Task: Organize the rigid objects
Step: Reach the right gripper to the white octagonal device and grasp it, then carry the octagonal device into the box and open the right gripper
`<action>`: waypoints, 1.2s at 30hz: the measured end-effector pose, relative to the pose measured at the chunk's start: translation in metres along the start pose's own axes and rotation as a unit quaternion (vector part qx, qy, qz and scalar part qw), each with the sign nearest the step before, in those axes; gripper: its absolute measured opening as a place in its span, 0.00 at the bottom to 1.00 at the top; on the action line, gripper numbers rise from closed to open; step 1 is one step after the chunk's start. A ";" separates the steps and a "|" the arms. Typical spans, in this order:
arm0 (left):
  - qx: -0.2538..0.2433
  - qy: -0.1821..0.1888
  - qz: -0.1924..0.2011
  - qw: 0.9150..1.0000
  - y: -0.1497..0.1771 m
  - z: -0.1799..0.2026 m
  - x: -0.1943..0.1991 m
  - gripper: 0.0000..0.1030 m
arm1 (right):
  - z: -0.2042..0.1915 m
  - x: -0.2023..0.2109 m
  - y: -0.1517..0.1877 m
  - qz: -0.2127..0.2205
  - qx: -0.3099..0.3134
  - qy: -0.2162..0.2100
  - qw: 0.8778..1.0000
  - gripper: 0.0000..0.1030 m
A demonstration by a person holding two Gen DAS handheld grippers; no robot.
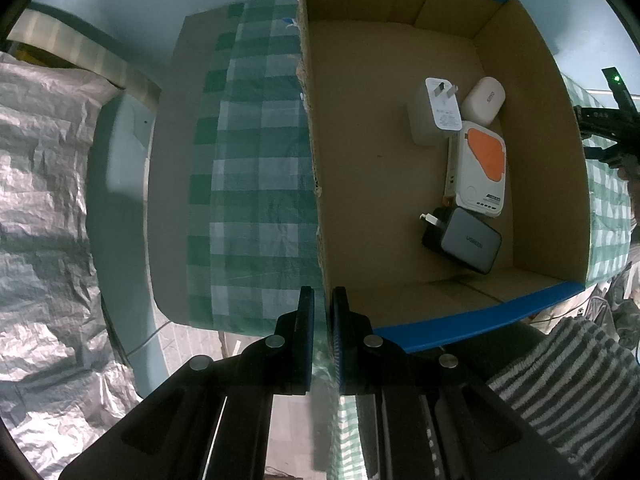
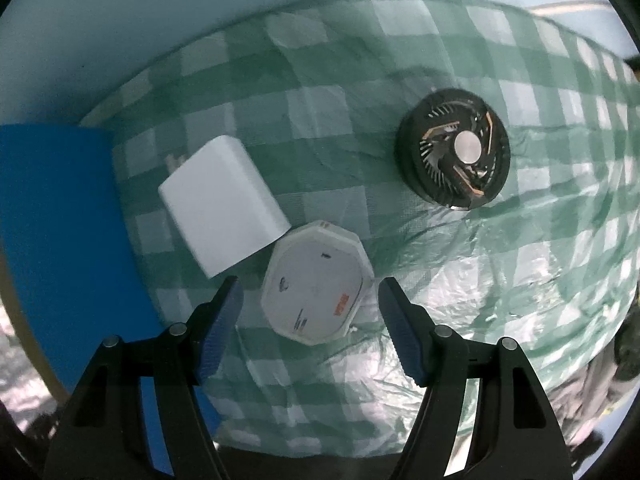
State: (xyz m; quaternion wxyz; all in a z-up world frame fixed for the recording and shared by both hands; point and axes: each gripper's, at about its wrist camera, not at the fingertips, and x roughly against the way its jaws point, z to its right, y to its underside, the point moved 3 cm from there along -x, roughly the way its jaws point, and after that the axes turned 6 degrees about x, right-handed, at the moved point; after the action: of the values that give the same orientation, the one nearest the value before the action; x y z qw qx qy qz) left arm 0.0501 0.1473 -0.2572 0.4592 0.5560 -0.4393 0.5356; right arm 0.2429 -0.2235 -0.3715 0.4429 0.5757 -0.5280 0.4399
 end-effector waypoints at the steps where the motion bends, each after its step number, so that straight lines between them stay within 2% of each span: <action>1: 0.000 0.000 0.000 1.000 0.000 0.000 0.000 0.10 | 0.001 -0.003 -0.001 -0.001 -0.004 0.002 1.000 0.69; 9: 0.004 0.002 -0.004 1.000 -0.001 -0.001 -0.003 0.10 | 0.005 -0.012 -0.012 -0.014 -0.007 0.031 0.999 0.70; 14: 0.005 0.003 -0.006 1.000 -0.003 -0.002 -0.004 0.10 | -0.008 -0.013 -0.011 -0.006 0.022 0.058 0.998 0.59; 23: 0.004 0.004 -0.007 1.000 -0.004 -0.002 -0.006 0.10 | -0.025 -0.009 0.019 -0.001 0.090 0.036 0.995 0.58; 36: 0.000 0.002 -0.008 1.000 -0.004 -0.001 -0.007 0.10 | -0.046 0.017 0.075 0.007 0.167 0.056 0.984 0.58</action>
State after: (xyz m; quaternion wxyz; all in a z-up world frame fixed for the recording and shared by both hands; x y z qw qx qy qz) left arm 0.0539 0.1494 -0.2640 0.4638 0.5587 -0.4341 0.5332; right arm 0.1668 -0.1859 -0.3408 0.3660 0.6125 -0.4259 0.5564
